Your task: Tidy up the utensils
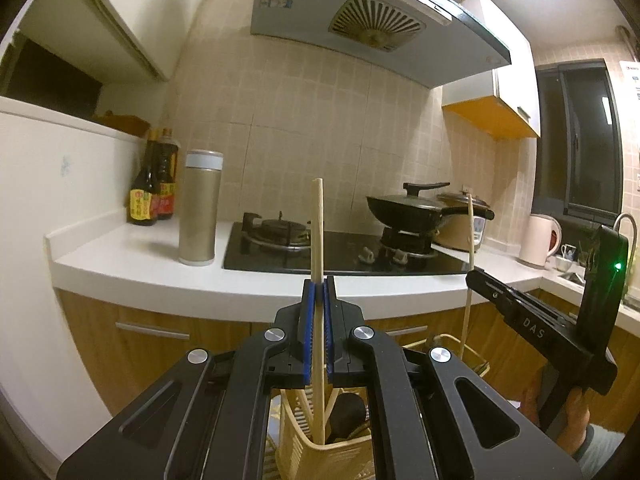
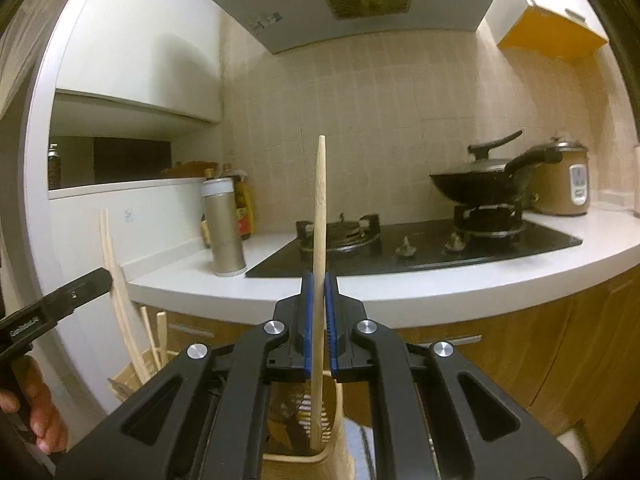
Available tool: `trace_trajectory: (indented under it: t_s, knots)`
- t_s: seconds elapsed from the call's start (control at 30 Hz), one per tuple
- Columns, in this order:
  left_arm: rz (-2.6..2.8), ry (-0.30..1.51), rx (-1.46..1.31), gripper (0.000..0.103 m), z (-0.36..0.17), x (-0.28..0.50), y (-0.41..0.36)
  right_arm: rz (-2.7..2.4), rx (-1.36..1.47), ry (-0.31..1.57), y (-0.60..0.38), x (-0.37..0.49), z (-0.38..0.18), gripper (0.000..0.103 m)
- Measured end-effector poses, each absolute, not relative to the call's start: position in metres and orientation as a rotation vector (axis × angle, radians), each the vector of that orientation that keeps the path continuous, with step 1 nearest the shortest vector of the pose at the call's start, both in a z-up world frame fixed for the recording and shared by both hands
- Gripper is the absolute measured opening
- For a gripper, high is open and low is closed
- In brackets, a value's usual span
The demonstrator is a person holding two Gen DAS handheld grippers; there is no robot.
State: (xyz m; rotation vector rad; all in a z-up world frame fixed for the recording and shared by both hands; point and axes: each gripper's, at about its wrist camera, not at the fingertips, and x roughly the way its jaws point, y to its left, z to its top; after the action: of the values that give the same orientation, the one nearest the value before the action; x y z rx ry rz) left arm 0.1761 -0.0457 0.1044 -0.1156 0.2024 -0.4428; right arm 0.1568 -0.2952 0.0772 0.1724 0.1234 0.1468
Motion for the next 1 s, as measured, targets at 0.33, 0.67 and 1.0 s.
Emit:
trace_trajectory:
  t_s: [0.33, 0.67, 1.0]
  knots:
    - [-0.450, 0.209, -0.133, 0.034, 0.106, 0.154, -0.034, 0.171, 0.136, 0.189, -0.293, 0.127, 0.075, 0.023]
    - [-0.485, 0.255, -0.151, 0.056, 0.098, 0.097, -0.021, 0.203, 0.127, 0.280, -0.276, 0.066, 0.055, 0.028]
    - [-0.431, 0.330, -0.151, 0.071, 0.062, 0.062, -0.023, 0.193, 0.152, 0.339, -0.254, 0.029, 0.035, 0.061]
